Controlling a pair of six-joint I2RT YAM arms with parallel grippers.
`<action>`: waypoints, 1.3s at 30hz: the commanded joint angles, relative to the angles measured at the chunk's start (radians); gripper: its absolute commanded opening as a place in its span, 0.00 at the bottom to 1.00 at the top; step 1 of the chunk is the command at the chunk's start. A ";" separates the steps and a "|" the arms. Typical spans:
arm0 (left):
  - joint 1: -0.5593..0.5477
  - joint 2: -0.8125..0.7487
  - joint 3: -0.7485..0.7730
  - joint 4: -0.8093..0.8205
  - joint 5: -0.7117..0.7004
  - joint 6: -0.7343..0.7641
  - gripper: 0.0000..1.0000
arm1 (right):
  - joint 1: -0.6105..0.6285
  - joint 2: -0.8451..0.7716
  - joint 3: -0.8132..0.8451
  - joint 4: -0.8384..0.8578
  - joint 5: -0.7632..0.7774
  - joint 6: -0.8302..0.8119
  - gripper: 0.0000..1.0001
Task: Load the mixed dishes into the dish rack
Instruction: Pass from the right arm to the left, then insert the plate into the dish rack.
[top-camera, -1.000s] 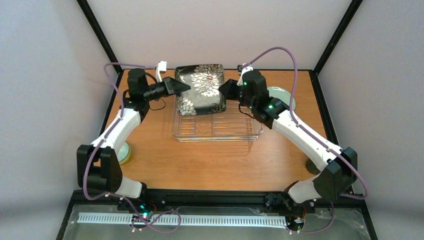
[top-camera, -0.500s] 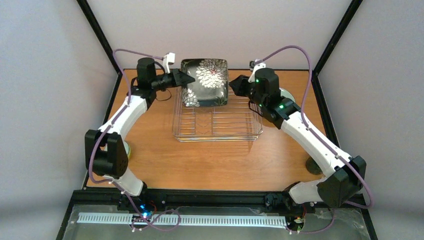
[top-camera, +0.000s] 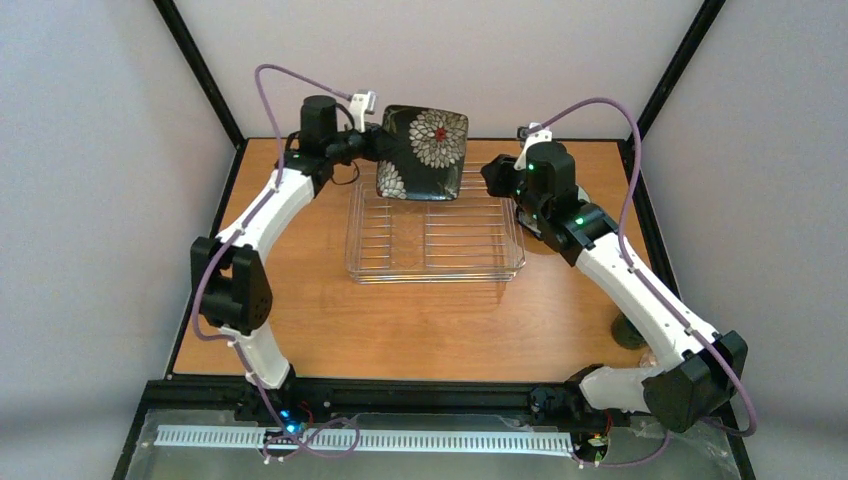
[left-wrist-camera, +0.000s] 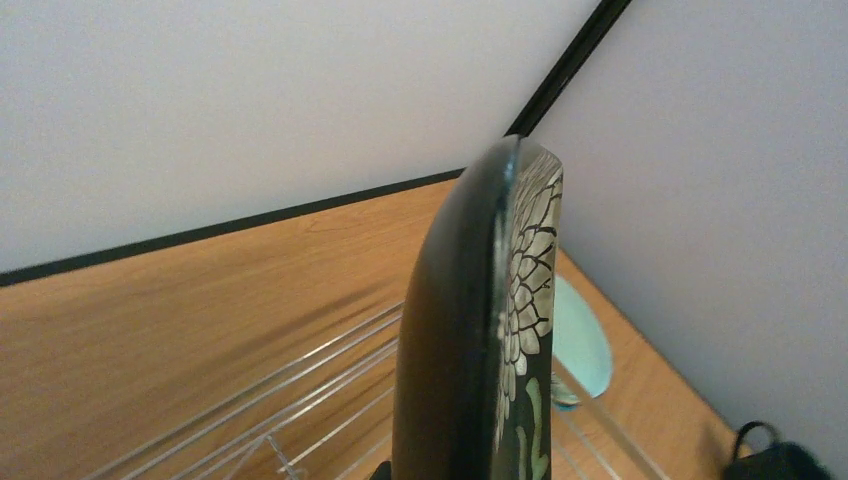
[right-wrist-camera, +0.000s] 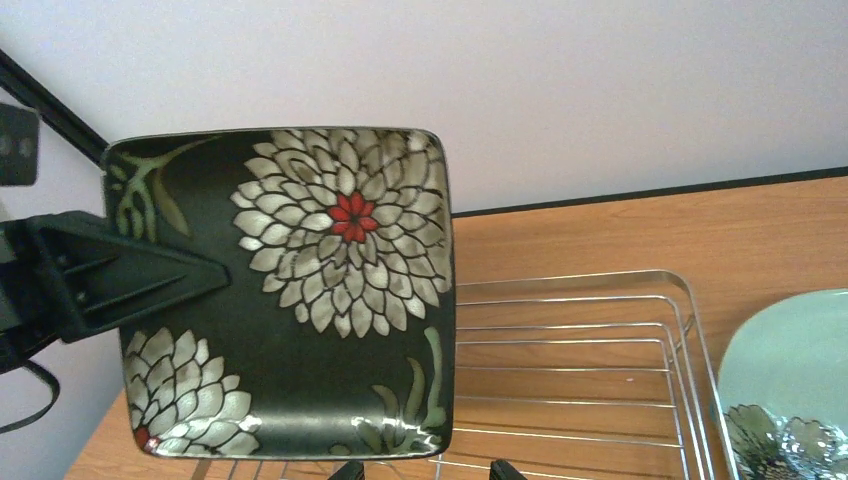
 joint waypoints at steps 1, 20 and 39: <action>-0.070 0.058 0.175 -0.040 -0.072 0.191 0.00 | -0.009 -0.039 -0.030 -0.025 0.083 -0.039 0.71; -0.231 0.216 0.492 -0.212 -0.370 0.555 0.00 | -0.011 -0.208 -0.223 -0.035 0.256 -0.002 0.71; -0.363 0.351 0.616 -0.272 -0.698 0.846 0.00 | -0.011 -0.316 -0.373 0.003 0.370 -0.044 0.75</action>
